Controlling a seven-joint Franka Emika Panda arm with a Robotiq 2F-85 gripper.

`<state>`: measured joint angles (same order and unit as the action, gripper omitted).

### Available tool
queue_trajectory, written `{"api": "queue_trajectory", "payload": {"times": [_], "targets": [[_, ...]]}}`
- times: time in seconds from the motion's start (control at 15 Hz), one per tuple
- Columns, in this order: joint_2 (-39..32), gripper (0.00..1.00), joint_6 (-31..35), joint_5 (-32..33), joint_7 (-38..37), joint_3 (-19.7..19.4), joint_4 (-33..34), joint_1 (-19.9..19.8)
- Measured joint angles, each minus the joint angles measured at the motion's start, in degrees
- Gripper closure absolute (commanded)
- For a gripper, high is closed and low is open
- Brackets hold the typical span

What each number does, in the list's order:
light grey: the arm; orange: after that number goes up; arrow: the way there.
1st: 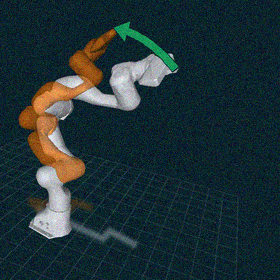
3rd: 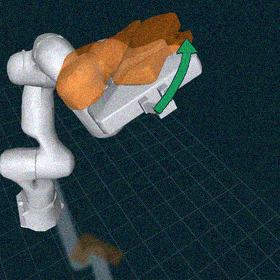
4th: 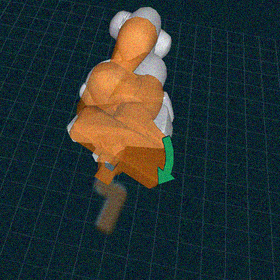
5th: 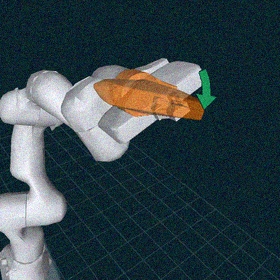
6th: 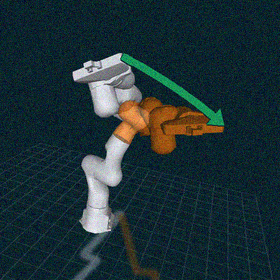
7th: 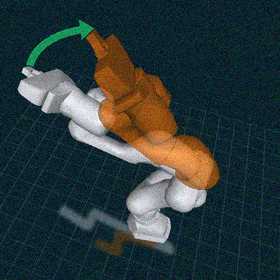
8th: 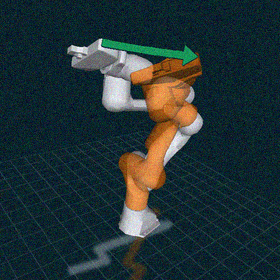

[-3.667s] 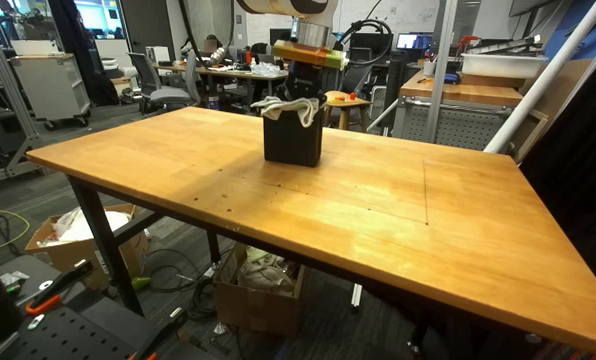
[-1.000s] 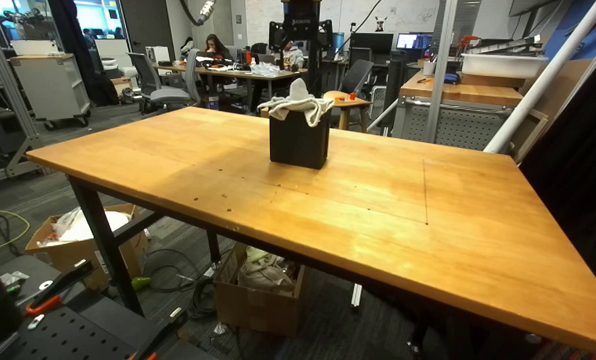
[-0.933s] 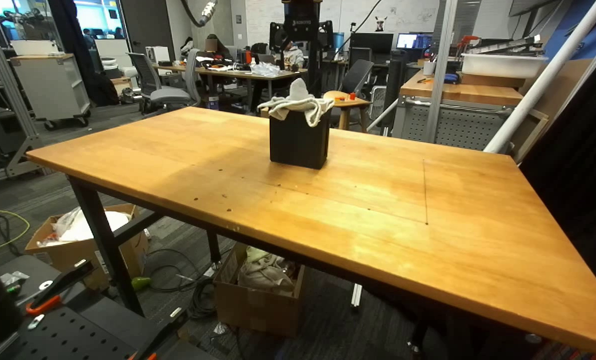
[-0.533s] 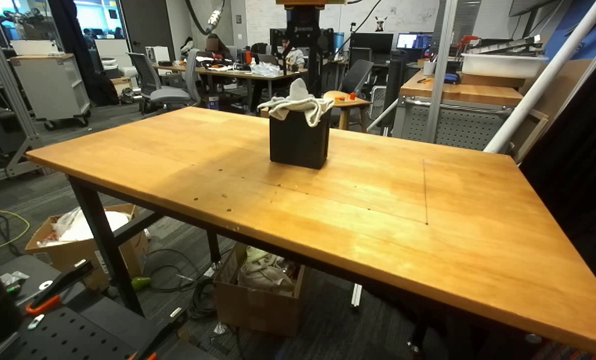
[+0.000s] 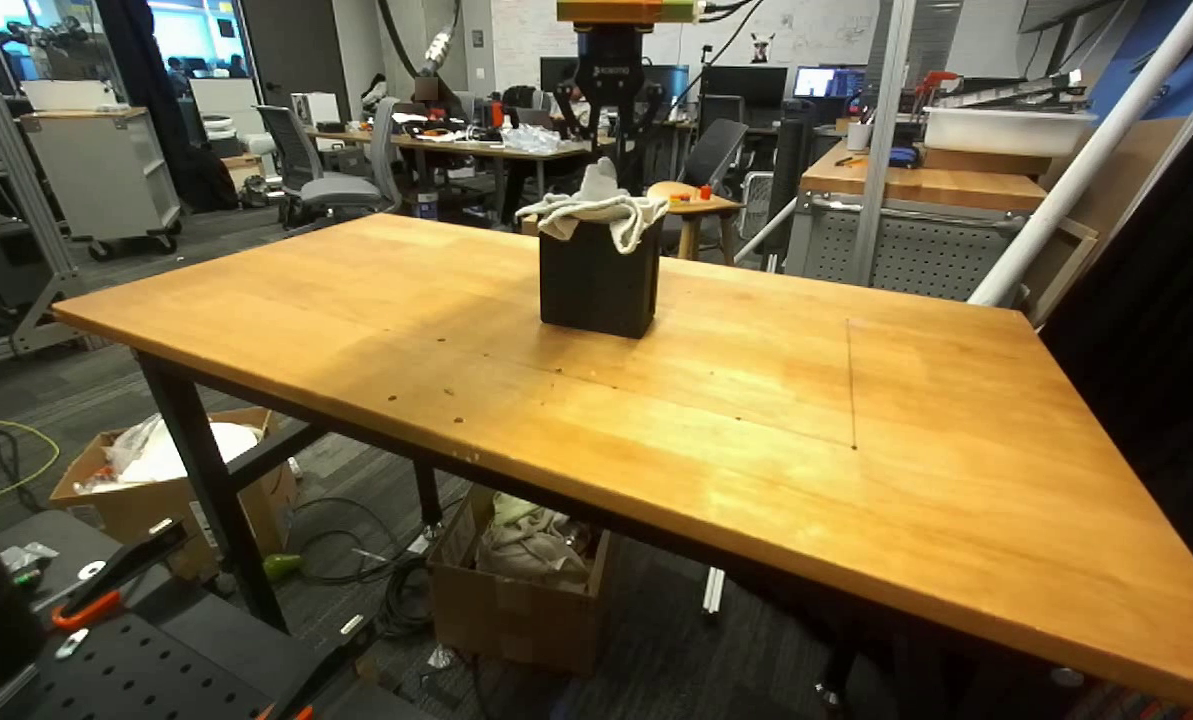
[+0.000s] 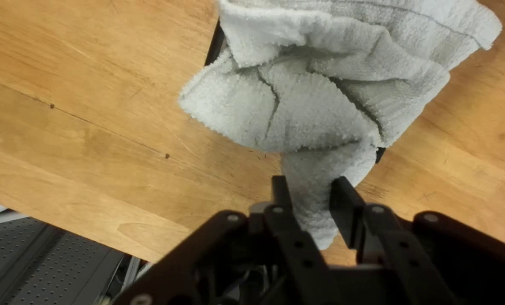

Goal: Put the towel in the box

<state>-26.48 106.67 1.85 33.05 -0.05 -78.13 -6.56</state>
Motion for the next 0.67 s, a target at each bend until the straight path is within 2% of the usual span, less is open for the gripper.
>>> {"api": "queue_trajectory", "payload": {"times": [0.4, 0.67], "targets": [[0.3, 0.99, 0.0, 0.0, -0.2, 0.0, -0.5, -0.6], [1.7, 0.99, 0.0, -0.7, -1.0, -0.1, -3.5, -1.7]]}}
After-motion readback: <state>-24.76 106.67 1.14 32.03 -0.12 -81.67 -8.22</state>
